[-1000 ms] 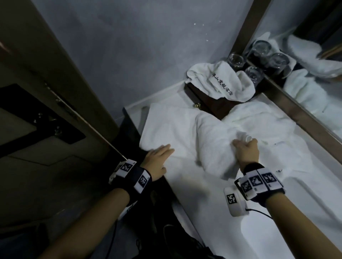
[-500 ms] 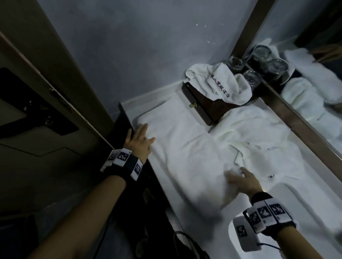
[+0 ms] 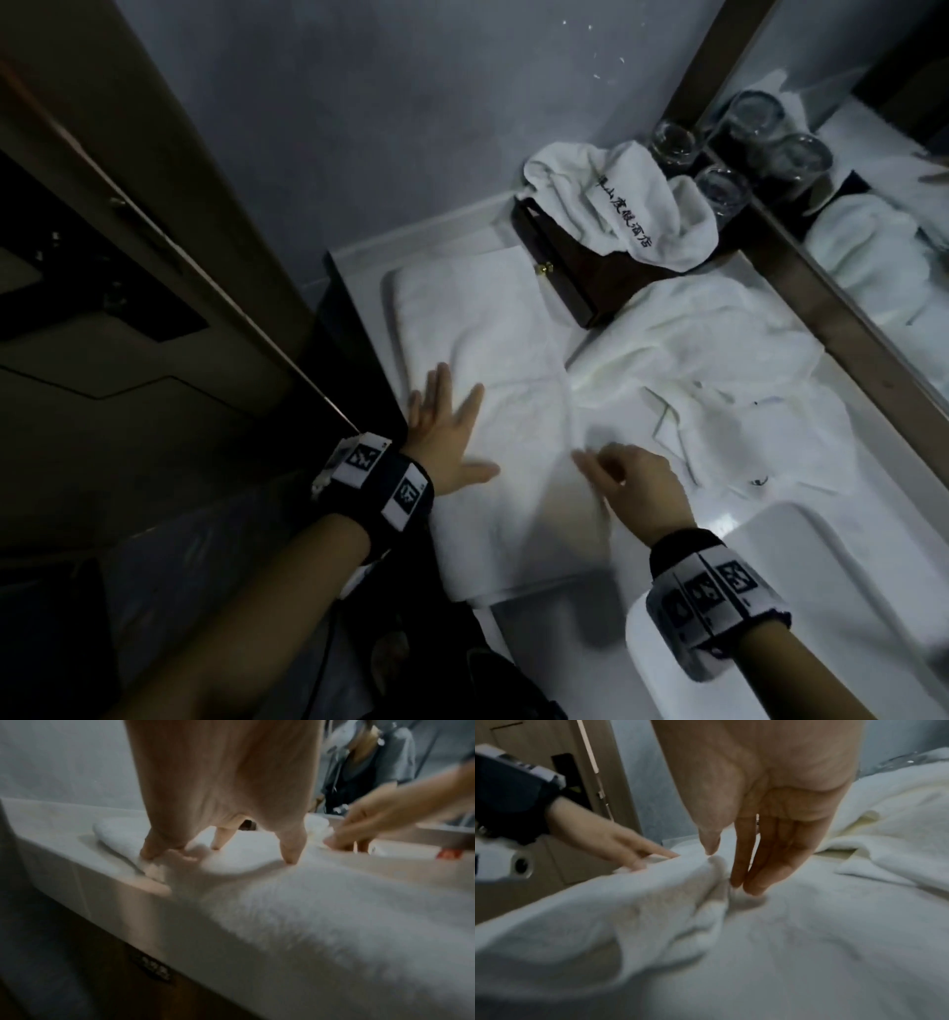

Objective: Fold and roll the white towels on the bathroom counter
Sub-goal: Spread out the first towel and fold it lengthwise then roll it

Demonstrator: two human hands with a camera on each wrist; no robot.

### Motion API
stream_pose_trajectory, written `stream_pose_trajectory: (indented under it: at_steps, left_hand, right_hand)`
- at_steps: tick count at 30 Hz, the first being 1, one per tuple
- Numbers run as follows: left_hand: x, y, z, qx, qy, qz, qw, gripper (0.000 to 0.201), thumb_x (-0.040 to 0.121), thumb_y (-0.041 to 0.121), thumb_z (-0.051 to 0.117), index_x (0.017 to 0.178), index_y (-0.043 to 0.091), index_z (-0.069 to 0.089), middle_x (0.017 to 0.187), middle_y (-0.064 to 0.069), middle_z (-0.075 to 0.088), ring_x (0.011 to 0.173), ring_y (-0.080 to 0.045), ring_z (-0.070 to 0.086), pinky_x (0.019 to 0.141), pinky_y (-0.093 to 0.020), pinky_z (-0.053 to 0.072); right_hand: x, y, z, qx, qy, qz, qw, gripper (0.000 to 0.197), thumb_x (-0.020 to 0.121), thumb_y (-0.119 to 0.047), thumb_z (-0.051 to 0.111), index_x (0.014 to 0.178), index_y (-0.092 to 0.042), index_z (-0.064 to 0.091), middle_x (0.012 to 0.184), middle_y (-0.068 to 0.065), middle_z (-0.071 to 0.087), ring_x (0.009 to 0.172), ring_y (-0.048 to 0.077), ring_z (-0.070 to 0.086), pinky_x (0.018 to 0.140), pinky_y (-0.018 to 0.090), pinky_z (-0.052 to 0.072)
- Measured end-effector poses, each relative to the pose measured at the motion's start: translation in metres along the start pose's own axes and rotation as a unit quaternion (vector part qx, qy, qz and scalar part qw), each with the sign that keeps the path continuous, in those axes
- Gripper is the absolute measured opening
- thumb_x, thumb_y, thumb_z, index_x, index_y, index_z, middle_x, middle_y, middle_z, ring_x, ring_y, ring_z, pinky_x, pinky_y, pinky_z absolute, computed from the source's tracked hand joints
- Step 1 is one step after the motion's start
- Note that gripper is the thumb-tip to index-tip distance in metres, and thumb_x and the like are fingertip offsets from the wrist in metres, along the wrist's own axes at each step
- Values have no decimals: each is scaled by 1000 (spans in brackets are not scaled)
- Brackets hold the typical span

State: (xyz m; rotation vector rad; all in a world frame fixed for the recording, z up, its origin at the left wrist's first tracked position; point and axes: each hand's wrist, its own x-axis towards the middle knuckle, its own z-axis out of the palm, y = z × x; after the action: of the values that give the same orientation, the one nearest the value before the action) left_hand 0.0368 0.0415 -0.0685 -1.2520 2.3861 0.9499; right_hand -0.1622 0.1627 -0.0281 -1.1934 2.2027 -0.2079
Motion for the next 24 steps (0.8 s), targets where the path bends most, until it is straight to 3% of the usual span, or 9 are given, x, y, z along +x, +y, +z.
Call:
stream_pose_trajectory:
  at_steps: [3,5,8,11,14,17,20,22,24]
  left_hand:
    - [7,-8,0,64,4,31,997,109,75,64,55,143,21,-19,145,-23,-36,134,-34,-35,110,-47,-20]
    - [16,-15,-7,81,4,37,996,111,73,66,55,142,22,-21,145,-22,-36,133,-32,-36,110,-46,-20]
    - [24,-21,-15,103,12,56,993,115,70,70,54,140,21,-24,141,-15,-41,127,-24,-41,108,-42,-22]
    - [24,-24,-12,73,49,63,994,109,73,69,51,141,23,-21,139,-6,-41,132,-23,-37,109,-40,-22]
    - [25,-18,-14,-55,92,30,994,86,86,53,49,145,24,-6,155,-6,-20,142,-20,-21,113,-38,-16]
    - [32,-9,-32,-92,152,-6,984,69,88,39,46,144,15,14,152,-10,10,142,-30,10,118,-40,7]
    - [42,0,-56,-108,207,18,972,56,88,20,50,138,9,29,145,-12,26,133,-30,28,112,-35,22]
    - [46,7,-71,-150,217,67,962,55,86,3,47,138,11,31,144,-10,26,133,-27,29,111,-34,24]
    - [50,15,-86,-150,219,132,955,72,78,-15,38,140,19,30,147,-7,21,136,-22,23,114,-30,23]
  right_hand:
    - [11,-10,1,80,-34,-7,996,36,83,-39,64,105,-12,56,95,6,60,89,24,59,82,35,49]
    - [19,-18,2,39,-60,-16,997,28,82,-26,67,99,-8,55,95,9,58,90,29,57,78,35,47]
    - [31,-28,-5,-21,-50,-28,998,26,83,-25,62,67,-11,48,76,8,55,77,29,57,62,28,38]
    - [48,-42,-23,-36,34,-58,997,30,89,-34,56,69,-12,52,71,6,56,76,29,59,61,28,36]
    - [81,-63,-34,59,65,-88,992,28,88,-29,60,100,-4,62,89,15,66,88,31,61,74,31,44]
    - [119,-86,-34,64,2,-46,997,54,87,-30,63,130,-2,47,118,18,59,112,30,53,94,31,39]
    - [140,-100,-28,41,-12,-28,999,39,86,-17,59,119,1,49,118,21,58,112,33,53,91,36,41]
    - [133,-108,-23,59,-3,-92,994,25,87,-10,56,110,-2,50,104,17,56,98,32,55,79,33,39]
    - [119,-112,-14,92,-3,-186,978,27,88,-6,54,114,-5,49,99,11,47,88,29,53,73,31,37]
